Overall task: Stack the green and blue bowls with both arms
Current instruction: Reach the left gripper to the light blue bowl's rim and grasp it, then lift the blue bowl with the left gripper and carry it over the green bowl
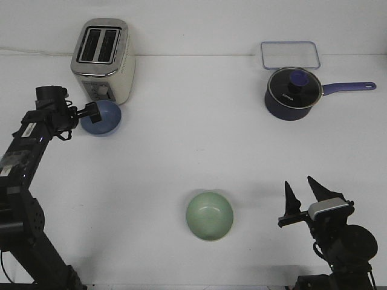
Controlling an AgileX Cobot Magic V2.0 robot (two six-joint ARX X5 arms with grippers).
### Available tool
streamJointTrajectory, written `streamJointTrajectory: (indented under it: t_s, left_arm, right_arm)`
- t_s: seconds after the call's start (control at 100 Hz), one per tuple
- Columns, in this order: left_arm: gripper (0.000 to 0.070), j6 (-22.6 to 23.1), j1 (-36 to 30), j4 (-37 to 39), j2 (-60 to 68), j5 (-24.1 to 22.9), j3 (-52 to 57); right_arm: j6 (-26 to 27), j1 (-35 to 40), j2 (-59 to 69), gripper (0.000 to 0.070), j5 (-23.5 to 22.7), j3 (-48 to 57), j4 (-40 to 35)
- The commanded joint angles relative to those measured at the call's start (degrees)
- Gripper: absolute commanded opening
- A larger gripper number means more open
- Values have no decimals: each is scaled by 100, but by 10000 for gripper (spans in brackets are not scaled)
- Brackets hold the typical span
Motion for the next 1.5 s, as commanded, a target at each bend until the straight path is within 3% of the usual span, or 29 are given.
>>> streamJointTrajectory:
  t_s: [0.0,0.12,0.28,0.45,0.5,0.53,0.57,0.77,0.95,1.24,1.4,1.49]
  left_arm:
    - [648,31,22,2,225,31,160]
    - [644,28,22,4,404,28,214]
    - [586,31,22,11,553,28,214]
    - [353,31,20,-7,702,26,214]
    - [237,31,15,-33,719,26,214]
    - [106,31,15,-42,721,28,214]
    - [0,52,15,-37,719,28,214]
    - [12,201,22,-278,699,72,396]
    - [12,439,107,-782,367,789,767]
    - [13,807,109,-1585,-1005,1502,804]
    - [13,933,-96,-2076,-1692,2081,802]
    - [13,951,-341,-2326,-1954,2129,802]
  right_arm:
    - [76,13,9,398,-17,44,59]
    - [76,13,9,398,-17,44,59]
    - [76,13,9,398,-15,44,59]
    - [76,13,9,398,-9,44,59]
    - [76,13,9,397,-4,44,57]
    - [76,13,9,398,-4,44,57]
    - [76,13,9,398,-4,44,57]
    - [76,13,9,398,0,44,57]
    - [76,13,13,397,0,44,57]
    - [76,13,15,397,0,44,57]
    - [79,13,15,397,0,44,57]
    - [79,13,15,397,0,44,61]
